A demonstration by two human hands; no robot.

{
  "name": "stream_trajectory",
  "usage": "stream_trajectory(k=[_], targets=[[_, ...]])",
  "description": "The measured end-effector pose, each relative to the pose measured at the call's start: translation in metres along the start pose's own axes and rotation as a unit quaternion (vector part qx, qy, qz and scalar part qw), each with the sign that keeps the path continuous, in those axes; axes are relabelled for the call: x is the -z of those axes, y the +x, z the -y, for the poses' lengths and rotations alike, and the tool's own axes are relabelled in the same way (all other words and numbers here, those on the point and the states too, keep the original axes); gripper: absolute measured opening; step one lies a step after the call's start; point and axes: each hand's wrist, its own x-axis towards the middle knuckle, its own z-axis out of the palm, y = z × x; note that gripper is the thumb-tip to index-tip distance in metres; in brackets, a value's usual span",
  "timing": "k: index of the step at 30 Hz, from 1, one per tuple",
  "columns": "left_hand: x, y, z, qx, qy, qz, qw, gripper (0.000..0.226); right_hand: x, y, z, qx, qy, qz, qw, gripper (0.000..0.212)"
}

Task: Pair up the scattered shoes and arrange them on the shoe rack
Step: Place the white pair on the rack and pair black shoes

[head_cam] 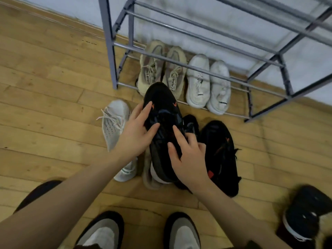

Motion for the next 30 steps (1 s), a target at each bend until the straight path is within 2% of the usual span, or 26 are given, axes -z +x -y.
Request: stream_trajectory(k=[5,11,14,17,19,22,25,27,30], targets=[[-0.032,0.006,-0.017,-0.020,-0.001,0.080,0.997,0.063,0.005,-0.021,-0.033,-0.030,0.000,-0.020,0.999,0.053],[-0.069,0.011,-0.038,-0.033,0.013,0.125,0.991,0.061,0.016,-0.033,-0.067,-0.080,0.010,-0.068,0.994,0.050],[-0.086,0.019,-0.042,-0.022,0.037,0.157,0.987,0.057,0.016,-0.035,-0.084,-0.091,0.000,-0.036,0.995,0.053],[-0.097,0.019,-0.037,0.030,0.036,0.198,0.979,0.054,0.016,-0.030,-0.095,-0.085,-0.008,0.052,0.995,0.061],[-0.098,0.013,-0.032,0.047,0.030,0.201,0.978,0.052,0.017,-0.025,-0.101,-0.074,0.014,0.078,0.994,0.063],[-0.094,0.005,-0.033,0.036,0.046,0.162,0.985,0.052,0.019,-0.024,-0.110,-0.073,0.068,0.044,0.994,0.058],[-0.094,0.001,-0.052,0.013,0.123,0.171,0.977,0.059,0.024,-0.032,-0.123,-0.114,0.126,-0.045,0.984,0.053],[-0.099,-0.005,-0.067,-0.004,0.200,0.206,0.958,0.068,0.026,-0.041,-0.137,-0.142,0.136,-0.086,0.977,0.051],[-0.112,-0.021,-0.078,-0.002,0.297,0.272,0.916,0.076,0.025,-0.063,-0.159,-0.184,0.136,-0.088,0.969,0.047]])
